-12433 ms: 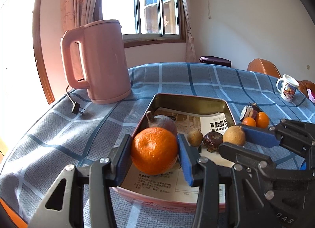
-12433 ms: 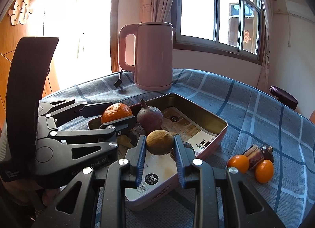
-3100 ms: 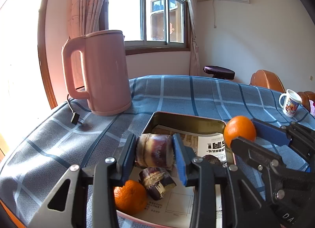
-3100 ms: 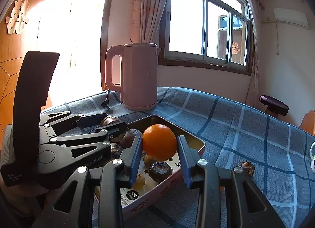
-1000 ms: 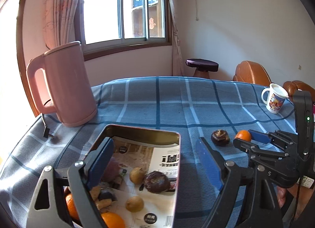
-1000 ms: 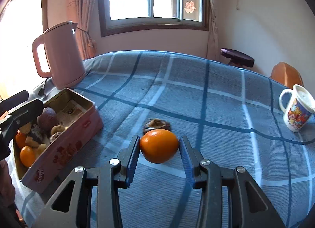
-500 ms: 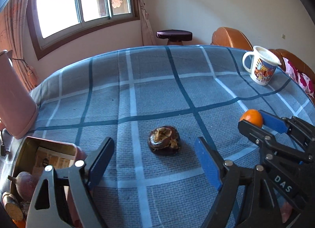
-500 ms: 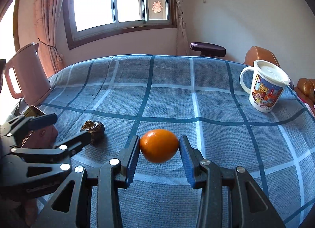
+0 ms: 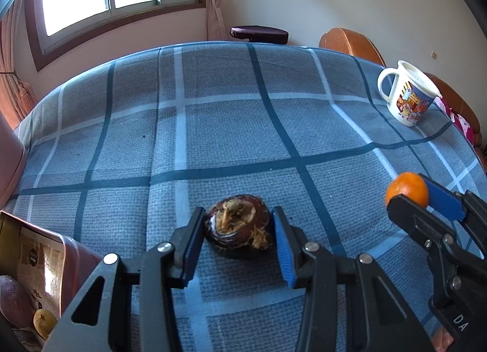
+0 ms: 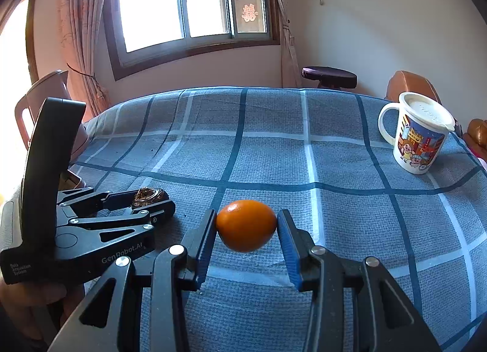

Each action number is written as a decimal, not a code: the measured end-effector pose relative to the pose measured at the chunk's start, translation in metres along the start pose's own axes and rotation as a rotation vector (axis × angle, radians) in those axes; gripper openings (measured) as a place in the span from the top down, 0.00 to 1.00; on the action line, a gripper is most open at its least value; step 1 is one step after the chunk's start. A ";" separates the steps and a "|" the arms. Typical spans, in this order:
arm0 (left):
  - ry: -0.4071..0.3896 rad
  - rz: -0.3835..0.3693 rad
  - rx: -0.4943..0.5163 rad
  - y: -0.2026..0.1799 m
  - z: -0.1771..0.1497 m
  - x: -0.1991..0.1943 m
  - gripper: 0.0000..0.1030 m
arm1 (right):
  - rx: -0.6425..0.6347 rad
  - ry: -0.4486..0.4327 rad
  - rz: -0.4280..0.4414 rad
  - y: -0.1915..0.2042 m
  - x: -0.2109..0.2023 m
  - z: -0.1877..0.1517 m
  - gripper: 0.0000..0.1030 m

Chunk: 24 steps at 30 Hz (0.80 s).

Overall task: Organize fruits
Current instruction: 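Move the left tool to the dark brown round fruit and grasp it, then lift and carry the dark brown fruit toward the tin with the left tool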

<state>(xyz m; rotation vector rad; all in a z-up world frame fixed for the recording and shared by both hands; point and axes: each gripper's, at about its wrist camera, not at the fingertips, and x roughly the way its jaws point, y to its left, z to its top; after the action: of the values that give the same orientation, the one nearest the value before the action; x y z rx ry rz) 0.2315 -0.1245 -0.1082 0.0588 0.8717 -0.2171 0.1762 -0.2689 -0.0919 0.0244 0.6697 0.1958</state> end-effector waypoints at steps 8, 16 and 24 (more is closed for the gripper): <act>-0.069 -0.015 -0.024 0.009 -0.003 -0.016 0.56 | -0.004 -0.030 0.028 0.000 -0.006 0.000 0.58; -0.137 -0.005 0.000 0.003 -0.005 -0.029 0.56 | -0.014 -0.061 0.040 0.003 -0.012 -0.001 0.58; -0.211 0.028 0.034 -0.003 -0.008 -0.042 0.56 | -0.026 -0.085 0.041 0.005 -0.016 -0.001 0.58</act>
<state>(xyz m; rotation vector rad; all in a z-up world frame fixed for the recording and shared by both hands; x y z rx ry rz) 0.1985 -0.1195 -0.0808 0.0779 0.6563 -0.2076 0.1625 -0.2669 -0.0824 0.0218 0.5823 0.2419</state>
